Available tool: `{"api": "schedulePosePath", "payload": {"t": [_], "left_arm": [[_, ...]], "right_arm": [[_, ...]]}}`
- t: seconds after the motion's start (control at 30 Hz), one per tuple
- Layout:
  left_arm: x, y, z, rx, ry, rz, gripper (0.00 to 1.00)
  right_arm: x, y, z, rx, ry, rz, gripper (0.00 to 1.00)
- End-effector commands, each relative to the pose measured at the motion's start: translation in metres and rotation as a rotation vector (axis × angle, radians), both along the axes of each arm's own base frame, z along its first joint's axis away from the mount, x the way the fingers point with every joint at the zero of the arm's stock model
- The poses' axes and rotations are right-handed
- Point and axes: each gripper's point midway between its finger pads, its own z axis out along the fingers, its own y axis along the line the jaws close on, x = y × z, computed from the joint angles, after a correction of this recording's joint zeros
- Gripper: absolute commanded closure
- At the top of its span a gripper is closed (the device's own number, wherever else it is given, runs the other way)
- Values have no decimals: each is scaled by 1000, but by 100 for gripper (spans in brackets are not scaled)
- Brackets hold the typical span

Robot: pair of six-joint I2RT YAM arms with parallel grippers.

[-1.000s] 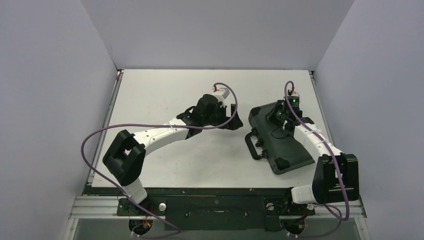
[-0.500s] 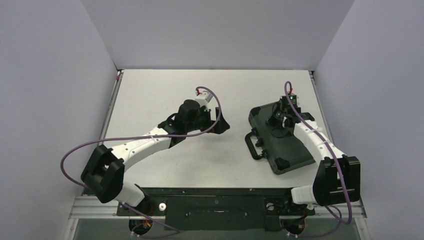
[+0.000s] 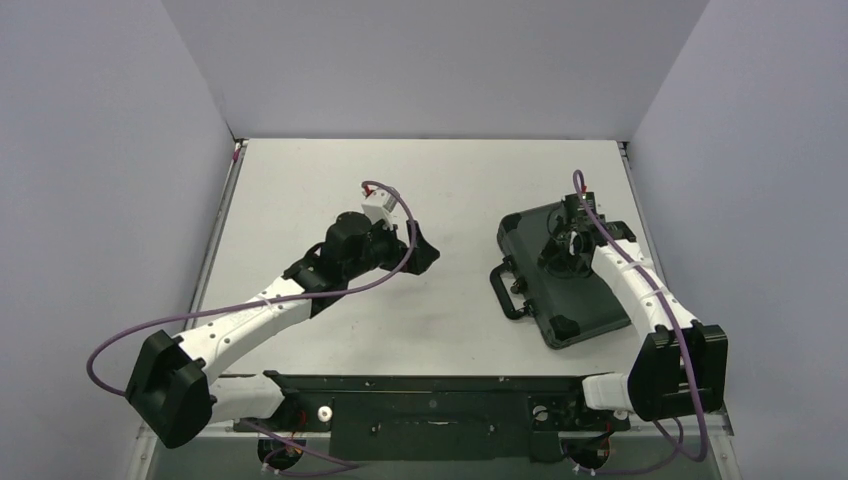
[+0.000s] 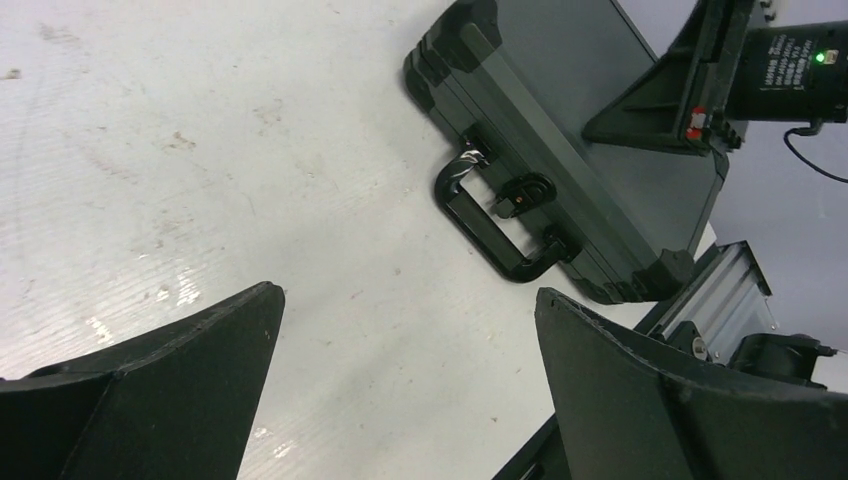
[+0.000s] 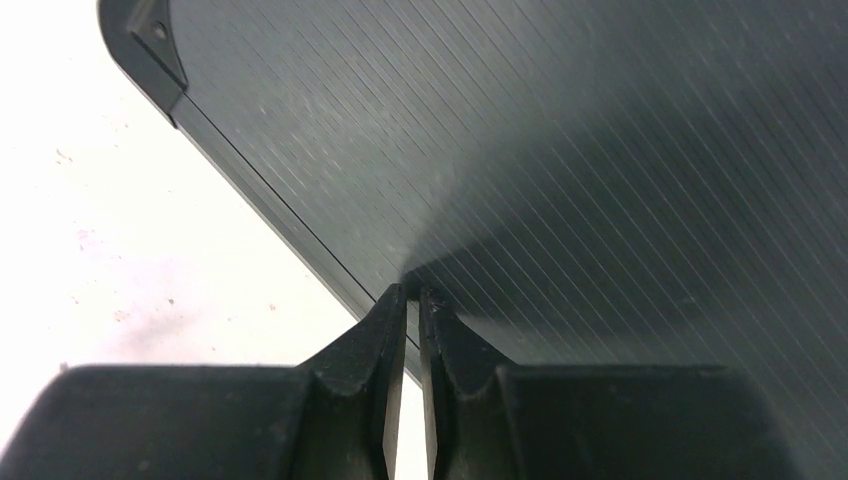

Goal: Pack up texas hold em set

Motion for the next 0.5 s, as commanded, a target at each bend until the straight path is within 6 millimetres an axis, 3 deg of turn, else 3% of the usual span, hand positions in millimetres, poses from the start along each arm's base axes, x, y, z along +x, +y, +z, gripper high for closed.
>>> {"api": "schedulePosePath", "payload": {"t": [0.0,0.23,0.47], "left_arm": [[10,28,19,5,-84,116,4],[23,99,29,133,-255,355,4],[30,186,5,342,-323,594,4]], "right_arm": [[-35,-11,-3,-61,115,-3,91],[-30,-10,30,-53,6,25,87],[-24,-7,66,-40,-109,62,77]]}}
